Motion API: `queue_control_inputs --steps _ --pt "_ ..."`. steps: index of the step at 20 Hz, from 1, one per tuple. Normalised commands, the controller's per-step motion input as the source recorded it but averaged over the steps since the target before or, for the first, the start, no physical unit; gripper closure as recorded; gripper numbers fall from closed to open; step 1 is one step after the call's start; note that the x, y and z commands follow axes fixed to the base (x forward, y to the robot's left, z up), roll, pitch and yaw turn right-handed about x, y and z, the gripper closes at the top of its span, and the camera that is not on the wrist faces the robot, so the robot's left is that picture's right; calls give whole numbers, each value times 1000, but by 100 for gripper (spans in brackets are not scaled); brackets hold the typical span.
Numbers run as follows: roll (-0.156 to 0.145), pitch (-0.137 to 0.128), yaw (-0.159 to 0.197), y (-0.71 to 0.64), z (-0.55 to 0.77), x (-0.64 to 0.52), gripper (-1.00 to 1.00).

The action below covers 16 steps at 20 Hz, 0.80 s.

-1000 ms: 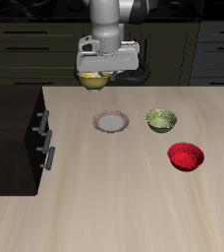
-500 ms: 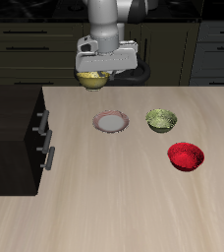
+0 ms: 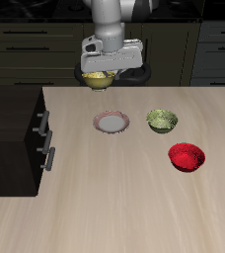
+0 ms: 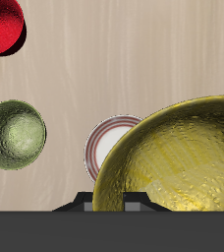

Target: Place the yellow bowl on the plate

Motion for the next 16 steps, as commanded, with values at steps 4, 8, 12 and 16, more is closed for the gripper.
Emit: queue_control_inputs --steps 4,8,12,16 --pt "23 0 0 93 -26 -2 100" --pt "19 5 5 88 -42 -11 100" --pt "13 -3 1 77 -33 -26 100" --pt "15 0 7 63 -84 -51 100"
